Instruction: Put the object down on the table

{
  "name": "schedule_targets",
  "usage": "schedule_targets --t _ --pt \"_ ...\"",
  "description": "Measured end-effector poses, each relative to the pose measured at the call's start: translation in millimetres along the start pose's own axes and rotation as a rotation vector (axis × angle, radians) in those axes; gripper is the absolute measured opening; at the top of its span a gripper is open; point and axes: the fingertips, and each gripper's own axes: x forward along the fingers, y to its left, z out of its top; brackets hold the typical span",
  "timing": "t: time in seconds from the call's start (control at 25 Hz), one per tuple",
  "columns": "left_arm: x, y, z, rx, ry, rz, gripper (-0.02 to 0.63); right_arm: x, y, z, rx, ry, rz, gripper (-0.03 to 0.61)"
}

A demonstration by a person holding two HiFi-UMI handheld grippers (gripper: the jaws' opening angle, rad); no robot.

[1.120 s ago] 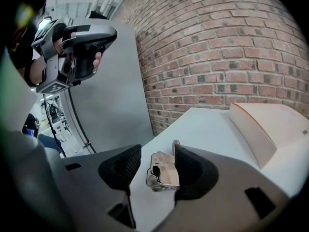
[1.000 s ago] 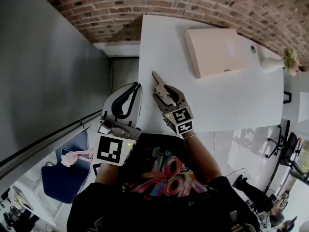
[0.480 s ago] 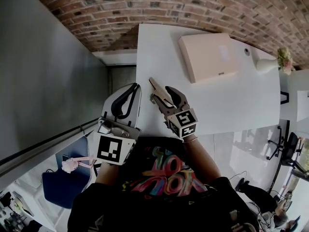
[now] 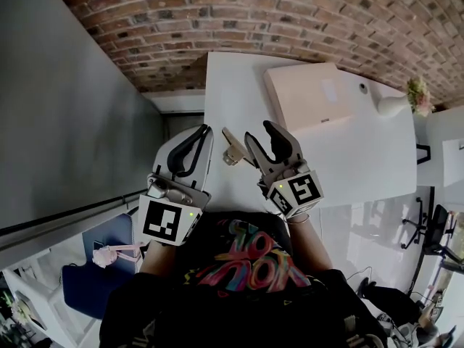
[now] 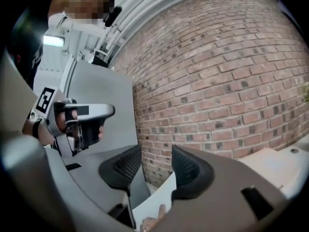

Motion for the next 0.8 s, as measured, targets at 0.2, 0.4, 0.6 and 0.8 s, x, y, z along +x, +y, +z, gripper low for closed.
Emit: schedule_targets --t 0.2,0.4,0.6,0.8 --pt "-1.0 -0.3 14.7 0.011 -0.019 -0.028 0.034 -15.1 8.6 48.0 -0.073 -0.059 0.029 0.184" --pt "-2.4 -4.1 22.0 0.002 -0.032 -0.064 0.034 -34.3 10.4 68.1 -0.039 -0.101 0.046 0.130" --pt "-5.8 -7.8 19.5 0.019 -0.016 -0.090 0.034 -52.3 17.5 67.5 -0.018 -0.103 0.052 0.074" --pt "-3.6 -8.5 26.8 -0.003 -0.050 -0.083 0.034 -67.1 19.4 68.1 -0.066 -0.077 0.024 0.044"
